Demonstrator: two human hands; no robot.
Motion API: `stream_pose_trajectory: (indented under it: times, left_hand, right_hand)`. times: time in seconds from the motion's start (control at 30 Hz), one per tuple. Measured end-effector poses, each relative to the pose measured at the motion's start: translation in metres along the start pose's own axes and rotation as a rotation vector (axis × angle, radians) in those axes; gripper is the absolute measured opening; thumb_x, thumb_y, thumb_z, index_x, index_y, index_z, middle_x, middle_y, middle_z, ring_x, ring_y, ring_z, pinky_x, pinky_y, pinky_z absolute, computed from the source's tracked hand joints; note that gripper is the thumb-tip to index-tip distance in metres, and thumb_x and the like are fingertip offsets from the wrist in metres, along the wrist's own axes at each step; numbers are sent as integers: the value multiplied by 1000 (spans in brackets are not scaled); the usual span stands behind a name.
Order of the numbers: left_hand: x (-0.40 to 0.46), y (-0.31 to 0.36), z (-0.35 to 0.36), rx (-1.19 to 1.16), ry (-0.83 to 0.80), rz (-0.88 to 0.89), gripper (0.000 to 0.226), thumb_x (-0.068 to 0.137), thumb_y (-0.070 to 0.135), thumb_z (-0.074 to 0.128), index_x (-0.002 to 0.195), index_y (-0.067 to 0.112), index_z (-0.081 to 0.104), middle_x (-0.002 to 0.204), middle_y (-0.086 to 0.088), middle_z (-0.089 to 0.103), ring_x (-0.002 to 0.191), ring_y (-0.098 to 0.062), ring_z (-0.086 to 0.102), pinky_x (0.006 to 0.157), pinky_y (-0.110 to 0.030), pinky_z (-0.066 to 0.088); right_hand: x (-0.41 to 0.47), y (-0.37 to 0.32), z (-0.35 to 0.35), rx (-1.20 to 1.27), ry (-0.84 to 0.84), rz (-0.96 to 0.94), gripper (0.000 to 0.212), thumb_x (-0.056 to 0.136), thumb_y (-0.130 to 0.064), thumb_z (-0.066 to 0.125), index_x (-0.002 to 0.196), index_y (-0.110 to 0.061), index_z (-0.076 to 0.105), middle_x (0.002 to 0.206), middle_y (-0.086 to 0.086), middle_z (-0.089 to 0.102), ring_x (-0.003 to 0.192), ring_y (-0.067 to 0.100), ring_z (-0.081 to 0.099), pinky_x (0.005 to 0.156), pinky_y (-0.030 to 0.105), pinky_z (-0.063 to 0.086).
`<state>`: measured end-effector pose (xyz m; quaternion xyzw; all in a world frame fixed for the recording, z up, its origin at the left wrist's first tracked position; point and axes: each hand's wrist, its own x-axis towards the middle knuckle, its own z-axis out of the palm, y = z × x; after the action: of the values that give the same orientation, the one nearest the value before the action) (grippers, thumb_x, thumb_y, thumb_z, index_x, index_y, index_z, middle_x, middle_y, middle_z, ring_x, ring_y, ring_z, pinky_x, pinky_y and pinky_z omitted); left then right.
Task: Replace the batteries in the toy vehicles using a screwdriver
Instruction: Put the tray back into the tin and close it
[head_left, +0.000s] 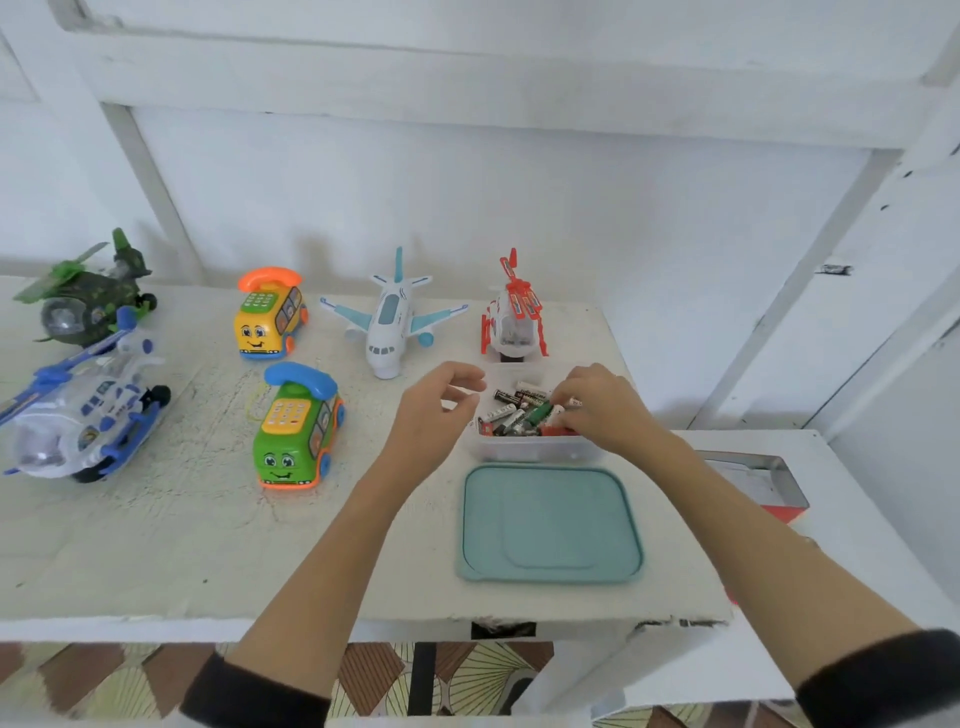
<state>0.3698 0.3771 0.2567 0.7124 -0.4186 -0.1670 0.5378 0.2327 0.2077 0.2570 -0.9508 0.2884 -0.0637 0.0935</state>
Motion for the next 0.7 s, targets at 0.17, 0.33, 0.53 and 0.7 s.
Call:
stream_pose_trajectory:
  times: [0.17, 0.33, 0.53, 0.7]
  left_hand:
    - [-37, -11, 4, 39, 67, -43, 28, 91, -2, 56, 104, 21, 62, 107, 8, 64, 89, -4, 58, 70, -6, 43]
    - [-73, -35, 9, 239, -50, -92, 27, 91, 2, 60, 114, 14, 61, 115, 2, 51, 100, -13, 52, 74, -9, 41]
    - [-85, -43, 15, 456, -189, -121, 38, 94, 7, 58, 131, 9, 55, 125, -7, 57, 110, -19, 48, 83, -19, 32]
    - [-89, -28, 17, 316, -98, -164, 45, 91, -1, 57, 134, 10, 51, 121, -4, 55, 85, -12, 52, 69, -13, 39]
  right_hand:
    - [-45, 8, 1, 282, 232, -111, 8, 81, -7, 65, 87, -10, 69, 86, 2, 56, 81, 15, 50, 73, 32, 43]
    - [-91, 28, 16, 185, -2, -24, 18, 84, -11, 64, 101, -13, 68, 91, 1, 53, 75, 14, 50, 72, 30, 42]
    - [-109, 27, 25, 189, -47, 161, 33, 89, -8, 55, 122, -12, 60, 110, 14, 53, 85, 22, 51, 79, 24, 36]
    - [-111, 11, 25, 230, 10, 237, 42, 88, 1, 48, 127, -12, 56, 108, 17, 57, 99, 29, 53, 84, 30, 39]
